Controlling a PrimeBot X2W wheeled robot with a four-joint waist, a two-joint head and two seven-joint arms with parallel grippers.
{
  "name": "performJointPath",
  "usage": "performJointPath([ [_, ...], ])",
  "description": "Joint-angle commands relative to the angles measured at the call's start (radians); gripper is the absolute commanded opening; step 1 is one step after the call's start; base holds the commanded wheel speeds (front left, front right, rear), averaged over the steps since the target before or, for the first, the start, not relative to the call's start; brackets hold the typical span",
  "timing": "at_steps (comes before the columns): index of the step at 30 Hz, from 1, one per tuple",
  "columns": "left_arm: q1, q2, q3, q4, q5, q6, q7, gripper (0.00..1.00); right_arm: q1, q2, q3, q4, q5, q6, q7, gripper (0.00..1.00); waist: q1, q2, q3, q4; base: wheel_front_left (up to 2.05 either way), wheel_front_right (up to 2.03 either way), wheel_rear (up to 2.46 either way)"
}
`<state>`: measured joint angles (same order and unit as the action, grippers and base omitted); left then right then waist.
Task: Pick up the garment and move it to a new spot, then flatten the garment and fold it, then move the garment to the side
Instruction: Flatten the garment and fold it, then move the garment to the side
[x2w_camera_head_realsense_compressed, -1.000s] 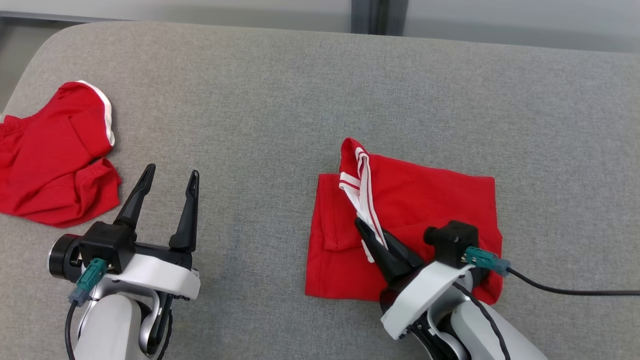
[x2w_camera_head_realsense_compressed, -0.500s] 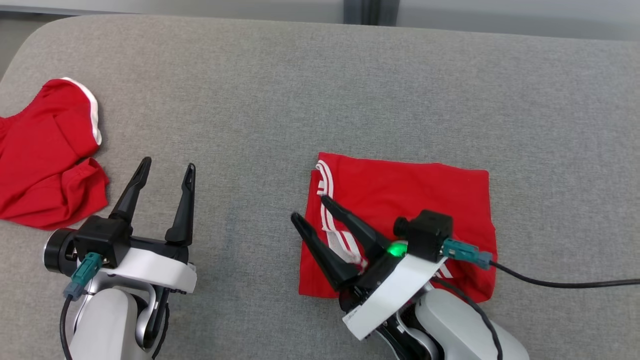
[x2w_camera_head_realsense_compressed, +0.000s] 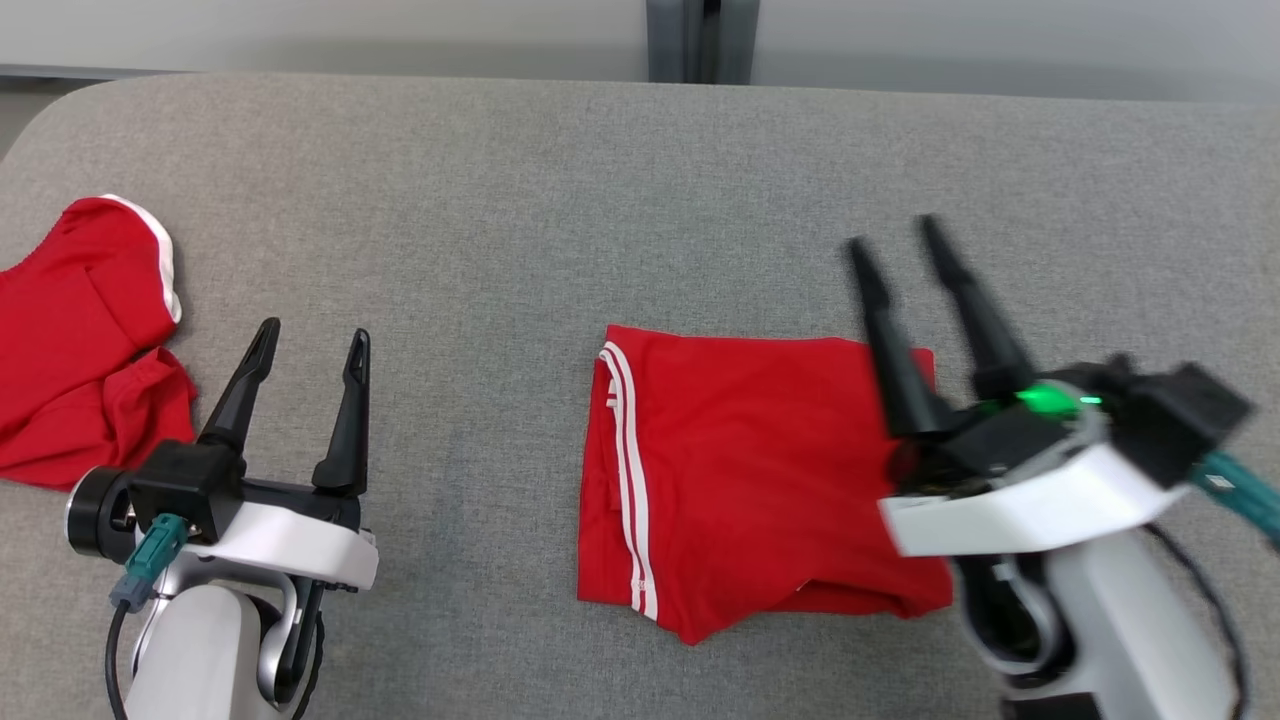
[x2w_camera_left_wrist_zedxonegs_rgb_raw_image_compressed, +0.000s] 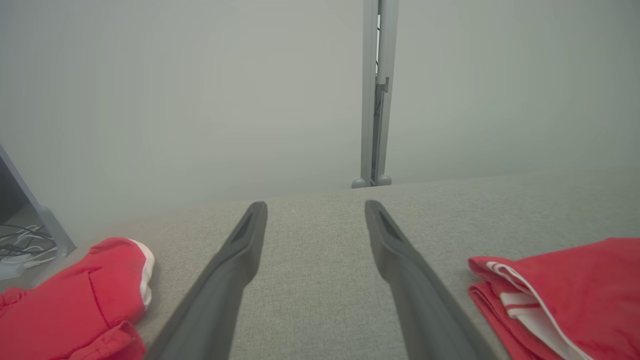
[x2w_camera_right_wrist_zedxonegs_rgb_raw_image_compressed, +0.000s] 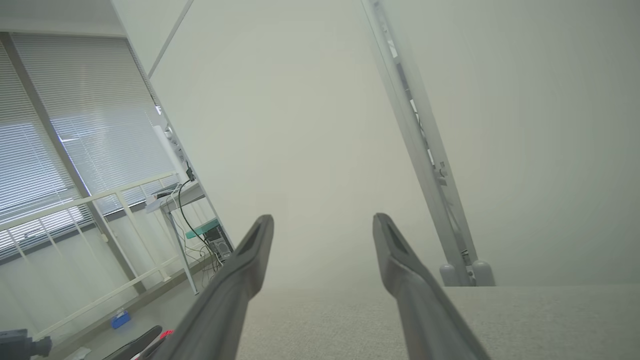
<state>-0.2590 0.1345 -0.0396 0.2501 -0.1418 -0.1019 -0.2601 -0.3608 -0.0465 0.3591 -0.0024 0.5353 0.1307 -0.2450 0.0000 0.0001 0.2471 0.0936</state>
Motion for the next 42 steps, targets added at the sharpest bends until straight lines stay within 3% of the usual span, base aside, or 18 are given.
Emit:
performJointPath([
  [1,0.005,0.002,0.006,-0.003,0.01,0.005,-0.003,1.0,0.034,-0.008,-0.075,-0.031,-0.033,0.0,0.017,1.0,0.0,-0.0001,-0.005,-0.003,0.0,0.0,0.0],
  [7,0.02,0.003,0.009,-0.011,0.011,0.01,-0.003,1.0,0.131,-0.026,-0.297,-0.099,-0.194,0.0,0.088,1.0,0.0,-0.0001,-0.019,-0.008,0.0,0.0,0.0],
  [15,0.052,0.005,0.023,-0.029,0.01,0.02,-0.003,1.0,0.268,-0.063,-0.427,-0.09,-0.334,0.0,0.14,1.0,0.0,-0.0001,-0.042,-0.02,0.0,0.0,0.0],
  [27,0.099,0.009,0.03,-0.045,0.004,0.033,-0.003,1.0,0.389,-0.057,-0.465,-0.009,-0.354,0.0,0.138,1.0,0.0,-0.0001,-0.08,-0.031,0.0,0.0,0.0],
  [36,0.095,0.015,0.018,-0.055,0.003,0.037,-0.003,1.0,0.363,-0.058,-0.456,0.004,-0.352,0.0,0.15,1.0,0.0,-0.0001,-0.077,-0.028,0.0,0.0,0.0],
  [42,0.082,0.008,0.005,-0.053,-0.002,0.041,-0.002,1.0,0.33,-0.068,-0.393,0.034,-0.355,0.0,0.194,1.0,0.0,-0.0001,-0.061,-0.004,0.0,0.0,0.0],
])
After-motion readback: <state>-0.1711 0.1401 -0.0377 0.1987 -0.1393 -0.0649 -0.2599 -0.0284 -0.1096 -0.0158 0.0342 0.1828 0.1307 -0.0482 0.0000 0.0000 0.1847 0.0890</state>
